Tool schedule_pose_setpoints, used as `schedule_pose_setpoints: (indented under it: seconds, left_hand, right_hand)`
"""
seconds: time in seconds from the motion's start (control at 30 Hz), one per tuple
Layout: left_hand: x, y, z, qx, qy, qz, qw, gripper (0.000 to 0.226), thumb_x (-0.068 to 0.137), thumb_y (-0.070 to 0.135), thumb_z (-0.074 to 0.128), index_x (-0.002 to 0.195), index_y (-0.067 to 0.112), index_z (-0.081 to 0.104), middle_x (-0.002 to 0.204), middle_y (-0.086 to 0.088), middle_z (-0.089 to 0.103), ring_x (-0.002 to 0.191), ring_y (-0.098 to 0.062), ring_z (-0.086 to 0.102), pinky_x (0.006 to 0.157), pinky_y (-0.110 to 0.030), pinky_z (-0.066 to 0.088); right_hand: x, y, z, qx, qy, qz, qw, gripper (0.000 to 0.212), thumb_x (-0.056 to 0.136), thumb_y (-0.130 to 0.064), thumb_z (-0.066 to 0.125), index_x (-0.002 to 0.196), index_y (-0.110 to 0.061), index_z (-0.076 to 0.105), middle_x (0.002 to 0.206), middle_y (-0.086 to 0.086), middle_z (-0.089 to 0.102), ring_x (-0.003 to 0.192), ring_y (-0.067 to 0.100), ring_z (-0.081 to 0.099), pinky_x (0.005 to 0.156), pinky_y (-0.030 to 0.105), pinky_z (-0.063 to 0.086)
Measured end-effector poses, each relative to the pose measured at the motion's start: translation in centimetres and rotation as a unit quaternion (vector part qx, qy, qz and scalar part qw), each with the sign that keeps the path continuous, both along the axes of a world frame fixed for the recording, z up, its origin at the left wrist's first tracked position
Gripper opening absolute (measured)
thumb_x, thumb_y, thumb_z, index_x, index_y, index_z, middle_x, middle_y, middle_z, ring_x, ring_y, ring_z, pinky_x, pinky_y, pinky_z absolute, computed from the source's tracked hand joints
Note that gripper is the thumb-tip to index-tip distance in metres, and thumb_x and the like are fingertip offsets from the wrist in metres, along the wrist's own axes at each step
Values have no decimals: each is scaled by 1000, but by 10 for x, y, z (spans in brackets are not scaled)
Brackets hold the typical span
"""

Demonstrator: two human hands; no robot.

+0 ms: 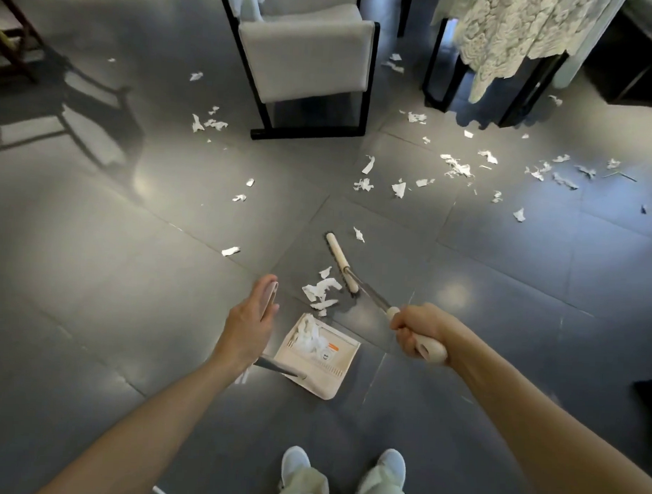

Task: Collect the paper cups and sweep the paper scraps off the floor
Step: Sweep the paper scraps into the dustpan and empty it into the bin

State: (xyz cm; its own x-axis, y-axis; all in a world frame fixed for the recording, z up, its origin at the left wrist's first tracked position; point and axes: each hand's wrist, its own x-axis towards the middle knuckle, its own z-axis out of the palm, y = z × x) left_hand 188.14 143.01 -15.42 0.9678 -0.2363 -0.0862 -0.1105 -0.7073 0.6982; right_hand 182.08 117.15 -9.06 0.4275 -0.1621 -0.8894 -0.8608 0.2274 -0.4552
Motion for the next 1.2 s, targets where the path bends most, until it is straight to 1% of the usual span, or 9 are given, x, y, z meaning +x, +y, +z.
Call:
schedule_pose_setpoints:
  seconds: [0.1,0.3,0.47,0.6,0.73,0.87,0.93,1.0,1.2]
  left_hand:
    - [4,21,-2,0,8,19,1000,35,95,19,50,127,31,41,97,-2,64,84,-32,62,68,-28,36]
    - [24,39,-13,18,22,34,999,38,95,18,48,127,36,38,106,-3,64,90,-31,61,75,-34,44]
    - [52,42,-21,18,8,51,999,38,95,16,50,124,38,37,113,-1,64,100,-30,62,82,-37,47]
    - [70,32,-21,2,21,54,998,39,95,16,48,119,44,34,116,-5,63,107,-30,60,88,-45,48]
    - [78,26,-18,-6,14,56,998,38,95,17,49,121,41,35,111,-5,64,105,-28,60,84,-42,49]
    - [83,24,-15,1,17,47,999,36,97,20,47,126,37,35,108,-7,63,97,-29,60,80,-39,48]
    - [83,25,-14,2,24,47,999,34,98,22,46,126,38,35,101,-4,61,92,-26,59,76,-36,47]
    - [83,29,-14,-11,34,62,997,34,98,23,46,125,41,35,98,-1,59,87,-21,56,74,-32,42]
    - [96,38,-10,-22,18,60,998,36,97,22,48,124,42,36,90,0,59,73,-18,54,66,-28,39]
  right_hand:
    - [16,-3,-19,-84,-17,84,993,19,90,7,42,102,-2,53,54,6,43,27,8,37,32,14,34]
    - [72,-20,-61,-187,-33,252,949,24,86,6,45,107,7,57,50,10,49,36,17,43,42,25,40]
    - [96,-17,-86,-183,-12,343,921,29,85,6,42,111,12,54,52,11,50,42,19,45,47,30,41]
    - [77,-2,-82,-201,-6,448,871,15,81,2,47,94,-1,52,56,7,54,40,15,50,44,23,43]
    - [57,13,-57,-169,32,490,854,29,80,-6,53,108,-7,57,64,4,57,49,14,52,53,26,46]
    - [63,17,-14,-38,63,449,890,23,85,0,42,106,-2,50,54,4,40,36,8,38,38,19,34]
    - [67,13,3,20,85,364,927,43,88,5,36,129,2,48,46,1,36,29,4,33,30,16,29]
    - [65,10,16,63,93,302,947,49,91,7,32,139,1,36,40,-1,36,28,3,31,28,11,28]
    - [58,17,20,-40,20,313,949,43,85,7,46,118,-20,50,44,4,42,31,10,36,34,16,34]
